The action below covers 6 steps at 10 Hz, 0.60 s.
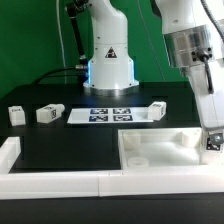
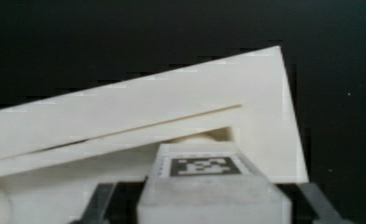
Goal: Assemble square table
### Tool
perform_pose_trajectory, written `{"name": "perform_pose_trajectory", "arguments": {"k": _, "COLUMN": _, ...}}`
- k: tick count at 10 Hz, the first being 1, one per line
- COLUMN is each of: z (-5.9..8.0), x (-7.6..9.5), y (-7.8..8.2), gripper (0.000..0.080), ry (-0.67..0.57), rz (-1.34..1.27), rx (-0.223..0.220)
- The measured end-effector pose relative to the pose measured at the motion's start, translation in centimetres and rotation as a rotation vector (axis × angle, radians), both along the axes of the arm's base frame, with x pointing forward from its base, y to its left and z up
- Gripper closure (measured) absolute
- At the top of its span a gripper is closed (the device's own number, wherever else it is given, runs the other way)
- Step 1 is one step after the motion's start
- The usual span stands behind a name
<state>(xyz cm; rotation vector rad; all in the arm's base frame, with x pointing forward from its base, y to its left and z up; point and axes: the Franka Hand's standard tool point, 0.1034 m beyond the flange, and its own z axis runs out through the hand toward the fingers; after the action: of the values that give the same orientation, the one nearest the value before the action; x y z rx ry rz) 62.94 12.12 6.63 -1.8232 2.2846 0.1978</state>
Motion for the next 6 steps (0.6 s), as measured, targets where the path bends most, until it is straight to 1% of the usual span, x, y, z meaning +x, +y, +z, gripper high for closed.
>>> {"name": "perform_pose_trajectory", "arguments": {"k": 1, "z": 0.00, "x": -0.03, "y": 0.07, "gripper": 0.0505, "ry": 0.022, "rz": -0.088, "rx": 0.007}}
{"name": "perform_pose_trajectory", "arguments": {"k": 2, "z": 0.03, "x": -0.10, "y": 0.19, "gripper": 0.0505, "ry": 0.033, "rz": -0.098, "rx": 0.003}}
{"name": "perform_pose_trajectory", "arguments": {"k": 3, "z": -0.01, "x": -0.12, "y": 0.16, "gripper": 0.0428, "ry": 0.033, "rz": -0.097, "rx": 0.003}}
{"name": "perform_pose_trajectory", "arguments": {"k": 4, "z": -0.04, "x": -0.14, "y": 0.20, "gripper": 0.0428, "ry": 0.033, "rz": -0.094, "rx": 0.002}}
{"name": "perform_pose_trajectory", "arguments": {"k": 5, "z": 0.00, "x": -0.13, "y": 0.23, "gripper": 0.0241, "ry": 0.033, "rz": -0.093, "rx": 0.002}}
{"name": "perform_pose_trajectory", "arguments": {"k": 6, "z": 0.77, "x": -0.17, "y": 0.35, "gripper": 0.0241, "ry": 0.019, "rz": -0.067, "rx": 0.003}}
